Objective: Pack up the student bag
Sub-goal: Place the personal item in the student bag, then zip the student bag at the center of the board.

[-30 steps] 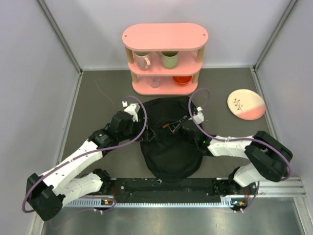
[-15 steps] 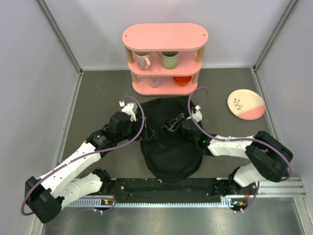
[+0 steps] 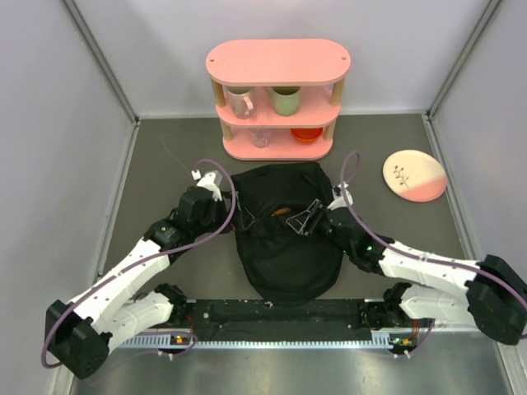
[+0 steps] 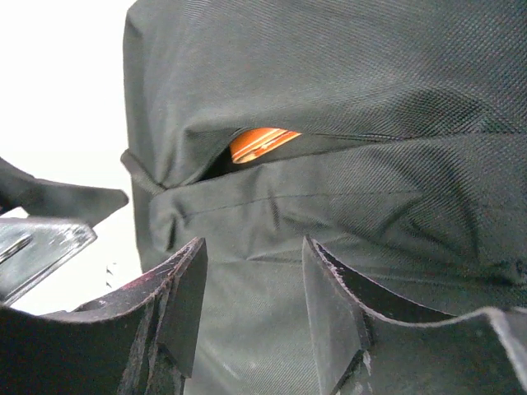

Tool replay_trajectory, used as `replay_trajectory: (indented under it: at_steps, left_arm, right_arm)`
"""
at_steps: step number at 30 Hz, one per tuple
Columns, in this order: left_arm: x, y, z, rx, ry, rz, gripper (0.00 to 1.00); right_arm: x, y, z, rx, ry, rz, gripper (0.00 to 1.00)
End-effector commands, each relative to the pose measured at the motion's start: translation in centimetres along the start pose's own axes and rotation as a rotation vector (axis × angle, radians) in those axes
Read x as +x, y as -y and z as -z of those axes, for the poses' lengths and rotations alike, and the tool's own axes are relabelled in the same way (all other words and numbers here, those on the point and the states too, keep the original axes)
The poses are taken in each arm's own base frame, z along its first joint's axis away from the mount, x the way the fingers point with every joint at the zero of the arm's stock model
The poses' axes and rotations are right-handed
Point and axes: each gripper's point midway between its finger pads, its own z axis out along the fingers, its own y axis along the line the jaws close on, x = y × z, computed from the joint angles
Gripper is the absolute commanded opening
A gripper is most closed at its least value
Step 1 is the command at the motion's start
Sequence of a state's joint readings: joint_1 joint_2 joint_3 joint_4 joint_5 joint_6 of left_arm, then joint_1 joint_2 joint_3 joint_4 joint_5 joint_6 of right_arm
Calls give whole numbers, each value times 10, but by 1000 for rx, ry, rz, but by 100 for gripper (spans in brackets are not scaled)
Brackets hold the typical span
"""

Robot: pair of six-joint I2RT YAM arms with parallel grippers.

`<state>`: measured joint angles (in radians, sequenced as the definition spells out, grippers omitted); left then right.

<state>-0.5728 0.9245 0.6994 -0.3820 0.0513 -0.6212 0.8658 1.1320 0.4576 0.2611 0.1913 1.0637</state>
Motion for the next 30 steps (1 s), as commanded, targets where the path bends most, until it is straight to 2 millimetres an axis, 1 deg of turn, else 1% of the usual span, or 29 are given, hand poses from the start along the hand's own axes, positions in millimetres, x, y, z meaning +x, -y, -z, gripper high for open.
replay_trajectory:
  at_steps: [1,3,4,5,6,8,9,10,11,12,14,15,16,17,18,20,21,23,24,25,26,27,29,30]
  left_arm:
    - [-9,3,-3,48,35,45,97]
    - [-9,1,-5,49,33,57,97]
    - [-8,-3,-7,42,29,73,97]
    - [-9,-3,-8,49,36,79,97]
    - [-8,-6,-9,48,34,90,97]
    - [-10,-7,-10,64,36,118,97]
    - [-10,-8,-11,70,38,129,97]
    - [-11,-9,-12,82,36,152,97]
    - [-11,-8,-12,94,34,163,97]
    - [-11,-8,-14,105,39,177,97]
    - [-10,-8,-15,118,35,190,97]
    - [-9,-7,-17,129,41,199,97]
    - [-9,-7,-18,134,42,207,97]
    - [-9,-6,-19,145,43,214,97]
    - [-5,-7,-21,151,36,231,96]
    - [-4,-5,-24,168,34,240,95]
    - [-2,-6,-26,165,29,246,93]
    - [1,-9,-30,159,22,250,90]
    - [4,-11,-31,151,17,254,88]
    - [5,-12,-31,150,14,257,85]
    - [4,-12,-32,152,18,256,84]
    - [6,-12,-32,154,13,254,82]
    - [7,-14,-32,150,18,252,70]
    - [8,-15,-32,147,17,250,65]
  right_arm:
    - [-9,-14,24,-52,0,71,50]
    - [-11,-16,30,-60,-1,102,52]
    - [-15,-21,33,-67,2,114,52]
    - [-20,-26,37,-85,15,145,52]
    - [-26,-37,40,-104,22,158,54]
    - [-27,-37,43,-89,5,225,55]
    - [-34,-52,46,-120,10,247,55]
    - [-30,-47,47,-97,-19,295,56]
    - [-30,-49,45,-94,-34,318,57]
    - [-31,-64,48,-136,-53,340,57]
    - [-29,-70,47,-147,-86,397,58]
    - [-30,-80,44,-163,-102,409,58]
    - [-30,-81,41,-159,-108,435,58]
    - [-26,-85,40,-179,-135,449,58]
    - [-24,-91,35,-186,-158,456,58]
    - [-23,-96,30,-194,-174,475,58]
    - [-23,-104,29,-211,-183,481,58]
    - [-17,-103,20,-200,-207,507,58]
    - [-18,-108,17,-201,-213,514,58]
    - [-11,-103,9,-183,-243,529,57]
    - [-9,-103,6,-175,-251,540,57]
    - [-9,-110,5,-180,-244,556,57]
    - [-3,-108,-6,-166,-260,586,57]
    - [-1,-114,-8,-174,-262,597,56]
